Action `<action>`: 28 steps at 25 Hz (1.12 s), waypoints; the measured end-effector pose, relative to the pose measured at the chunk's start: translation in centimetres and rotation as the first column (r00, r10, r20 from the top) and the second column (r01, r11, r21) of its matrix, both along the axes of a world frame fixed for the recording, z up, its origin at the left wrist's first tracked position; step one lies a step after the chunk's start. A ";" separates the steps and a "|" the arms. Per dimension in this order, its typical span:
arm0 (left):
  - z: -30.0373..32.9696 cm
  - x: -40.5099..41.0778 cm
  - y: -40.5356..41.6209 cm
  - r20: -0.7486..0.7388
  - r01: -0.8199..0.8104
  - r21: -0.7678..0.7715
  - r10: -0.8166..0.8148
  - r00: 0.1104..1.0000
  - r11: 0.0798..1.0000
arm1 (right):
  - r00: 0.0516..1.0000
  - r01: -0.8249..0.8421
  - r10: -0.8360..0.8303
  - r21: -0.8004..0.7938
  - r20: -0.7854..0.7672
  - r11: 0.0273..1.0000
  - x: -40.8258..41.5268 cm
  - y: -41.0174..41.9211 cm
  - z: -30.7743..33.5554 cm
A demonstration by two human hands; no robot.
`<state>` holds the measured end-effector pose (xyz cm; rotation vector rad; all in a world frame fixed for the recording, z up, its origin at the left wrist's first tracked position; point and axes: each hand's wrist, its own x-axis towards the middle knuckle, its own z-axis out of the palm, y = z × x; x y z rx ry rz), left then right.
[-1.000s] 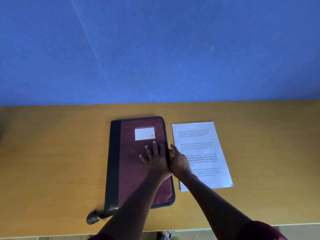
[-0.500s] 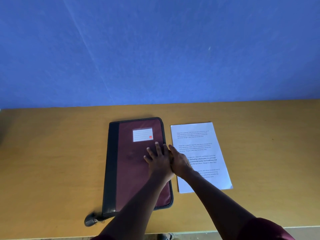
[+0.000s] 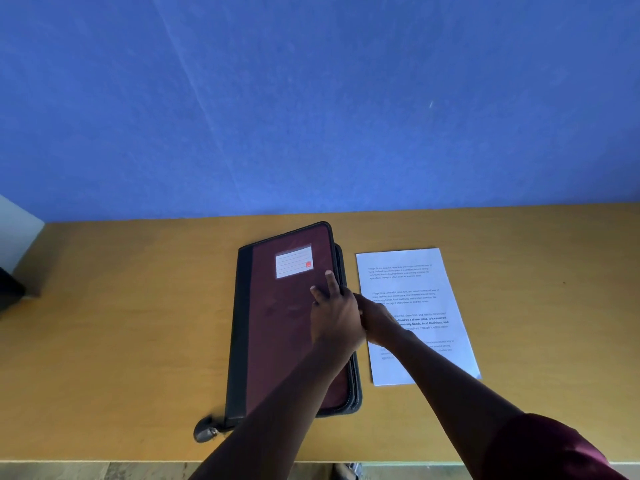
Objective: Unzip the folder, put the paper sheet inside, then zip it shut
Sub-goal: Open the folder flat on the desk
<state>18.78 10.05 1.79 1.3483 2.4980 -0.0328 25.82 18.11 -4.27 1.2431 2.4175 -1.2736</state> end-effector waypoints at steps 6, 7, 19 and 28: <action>5.7 -4.0 -0.4 -0.112 -0.074 0.059 0.080 0.990 0.996 | 0.990 -0.074 0.061 0.096 0.127 0.993 -1.1 -1.9 -0.3; 6.6 -5.2 -0.7 -0.126 -0.078 0.063 0.086 0.988 0.995 | 0.986 -0.091 0.076 0.100 0.145 0.991 -1.3 -2.3 -0.4; 11.7 -16.8 -9.5 -0.074 -0.231 0.249 0.256 0.964 0.941 | 0.902 -0.240 0.128 0.230 0.413 0.943 -3.9 -5.8 -1.2; 9.7 -25.1 -16.7 -0.037 -0.354 0.271 0.377 0.925 0.895 | 0.898 -0.227 0.099 0.257 0.429 0.939 -4.4 -6.1 -2.0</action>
